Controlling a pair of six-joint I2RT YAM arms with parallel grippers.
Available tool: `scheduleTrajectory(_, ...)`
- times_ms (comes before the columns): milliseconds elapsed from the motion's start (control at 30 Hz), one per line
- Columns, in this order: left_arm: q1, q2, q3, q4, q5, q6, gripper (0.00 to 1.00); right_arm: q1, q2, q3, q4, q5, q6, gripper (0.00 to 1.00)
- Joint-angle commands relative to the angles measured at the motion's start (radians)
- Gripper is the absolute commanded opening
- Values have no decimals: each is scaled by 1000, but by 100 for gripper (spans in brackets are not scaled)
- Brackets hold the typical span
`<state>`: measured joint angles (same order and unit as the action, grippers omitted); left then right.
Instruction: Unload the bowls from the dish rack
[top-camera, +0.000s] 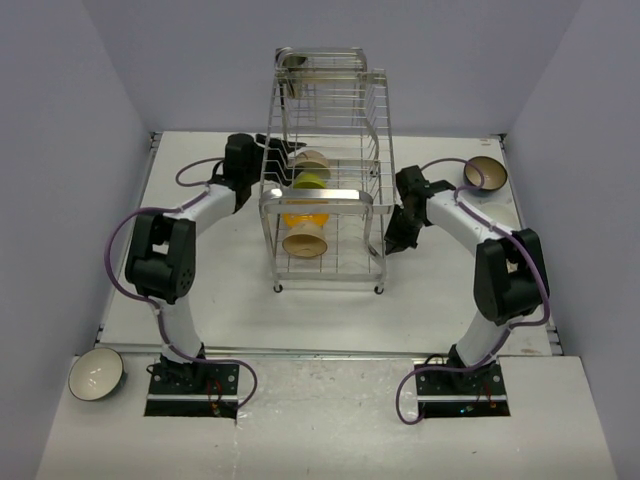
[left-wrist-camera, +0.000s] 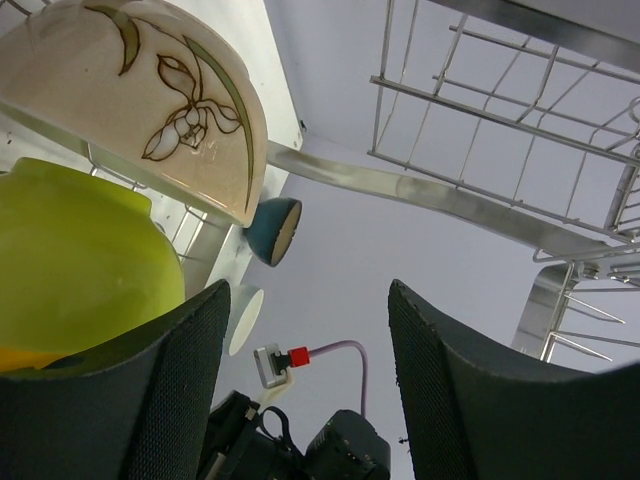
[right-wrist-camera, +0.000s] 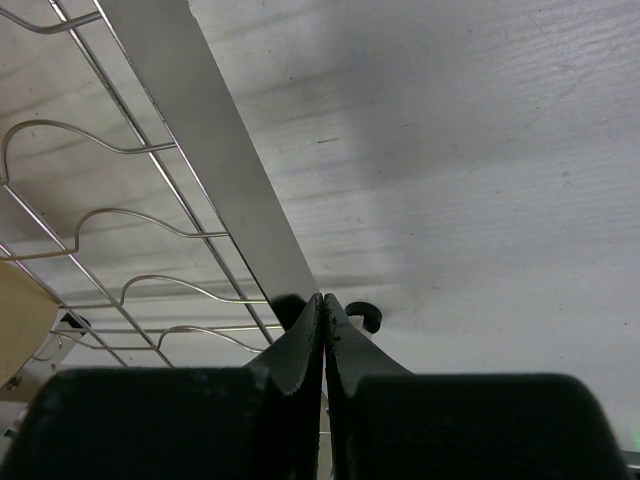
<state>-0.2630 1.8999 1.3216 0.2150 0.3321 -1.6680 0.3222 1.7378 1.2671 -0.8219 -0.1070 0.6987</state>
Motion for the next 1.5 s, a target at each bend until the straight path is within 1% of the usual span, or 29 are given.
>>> scheduleTrajectory(0,-22,-42,-1,-5,-71,-28,65,23,-50,-12,64,-88,41,0)
scheduleTrajectory(200,-53,-38,-15,24,-171,-70,64,23,-58,-18,76,-103,36,0)
scheduleTrajectory(300,-58,-30,-12,29,-195,-81,64,25,-66,-31,93,-115,41,0)
scheduleTrajectory(533,-68,-36,-36,1,-269,-65,63,23,-83,-86,136,-129,53,0)
scheduleTrajectory(767,-82,2,-32,3,-298,-65,61,23,-104,-129,162,-123,61,0)
scheduleTrajectory(967,-93,50,1,14,-315,-76,57,21,-103,-135,173,-126,61,0)
scheduleTrajectory(1100,-102,85,11,43,-327,-99,51,21,-106,-135,175,-117,61,0)
scheduleTrajectory(1200,-105,100,17,57,-327,-107,43,21,-100,-130,176,-120,59,0)
scheduleTrajectory(1267,-107,110,22,61,-326,-111,41,21,-95,-129,178,-128,56,0)
scheduleTrajectory(1300,-107,116,25,63,-326,-111,36,21,-92,-130,178,-129,59,0)
scheduleTrajectory(1400,-108,129,37,66,-330,-118,32,21,-98,-138,187,-129,56,0)
scheduleTrajectory(1467,-113,134,45,66,-360,-119,29,21,-95,-140,191,-132,56,0)
